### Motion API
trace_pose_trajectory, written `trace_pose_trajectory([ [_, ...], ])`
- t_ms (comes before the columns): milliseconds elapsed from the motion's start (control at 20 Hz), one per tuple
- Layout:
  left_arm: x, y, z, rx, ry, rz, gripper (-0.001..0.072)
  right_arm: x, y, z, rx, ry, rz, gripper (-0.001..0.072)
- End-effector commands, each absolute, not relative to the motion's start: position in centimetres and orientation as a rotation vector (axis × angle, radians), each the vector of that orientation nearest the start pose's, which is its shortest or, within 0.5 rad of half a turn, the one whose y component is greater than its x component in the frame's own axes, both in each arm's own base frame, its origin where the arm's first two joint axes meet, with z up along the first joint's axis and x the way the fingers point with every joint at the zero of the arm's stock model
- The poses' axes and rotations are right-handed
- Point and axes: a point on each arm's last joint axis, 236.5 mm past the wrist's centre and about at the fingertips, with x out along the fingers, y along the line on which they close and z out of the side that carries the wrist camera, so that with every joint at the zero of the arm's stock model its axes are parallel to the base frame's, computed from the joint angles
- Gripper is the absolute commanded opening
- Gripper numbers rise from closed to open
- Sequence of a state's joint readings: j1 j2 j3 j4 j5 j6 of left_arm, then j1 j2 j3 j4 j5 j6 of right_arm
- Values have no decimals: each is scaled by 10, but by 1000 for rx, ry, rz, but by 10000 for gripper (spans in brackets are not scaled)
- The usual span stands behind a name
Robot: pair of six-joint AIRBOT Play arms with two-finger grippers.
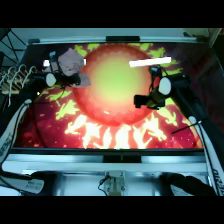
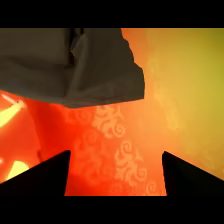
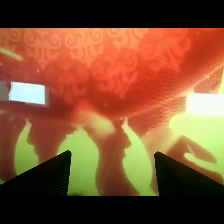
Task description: Fold the shirts.
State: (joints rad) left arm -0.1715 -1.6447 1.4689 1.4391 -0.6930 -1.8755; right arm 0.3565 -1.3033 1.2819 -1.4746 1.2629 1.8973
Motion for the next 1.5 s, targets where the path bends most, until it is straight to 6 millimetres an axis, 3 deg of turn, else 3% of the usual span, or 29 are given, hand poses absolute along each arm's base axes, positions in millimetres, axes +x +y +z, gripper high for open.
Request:
trace_pose_trajectory([
  [0, 594, -84, -16, -838, 951, 2, 698, 358, 160, 37, 147, 1323, 163, 625],
  [100, 608, -75, -30, -1031, 936, 5, 699, 358, 161, 37, 148, 1324, 163, 625],
  [300, 610, -77, -57, -1048, 962, 21, 698, 358, 160, 37, 147, 1323, 163, 626],
  [550, 614, -84, -62, -1041, 949, 22, 697, 358, 160, 37, 145, 1322, 162, 625],
  [750, 594, -94, -62, -903, 1033, -67, 686, 358, 158, 37, 134, 1323, 162, 626],
  [900, 584, -90, -55, -824, 1060, -68, 685, 358, 158, 37, 134, 1322, 162, 625],
  [1000, 589, -76, -61, -853, 1038, 14, 633, 358, 158, 37, 134, 1322, 162, 625],
  [1150, 592, -71, -71, -911, 1039, 58, 633, 358, 159, 37, 134, 1323, 162, 626],
  [1250, 606, -66, -65, -946, 968, 72, 631, 358, 159, 37, 134, 1322, 162, 625],
  [1300, 613, -63, -63, -967, 934, 83, 588, 358, 159, 37, 135, 1322, 163, 626],
  [1350, 619, -60, -64, -979, 905, 92, 491, 358, 159, 37, 134, 1321, 162, 625],
  [1450, 626, -64, -65, -1062, 881, 94, 445, 360, 159, 38, 136, 1314, 163, 626],
])
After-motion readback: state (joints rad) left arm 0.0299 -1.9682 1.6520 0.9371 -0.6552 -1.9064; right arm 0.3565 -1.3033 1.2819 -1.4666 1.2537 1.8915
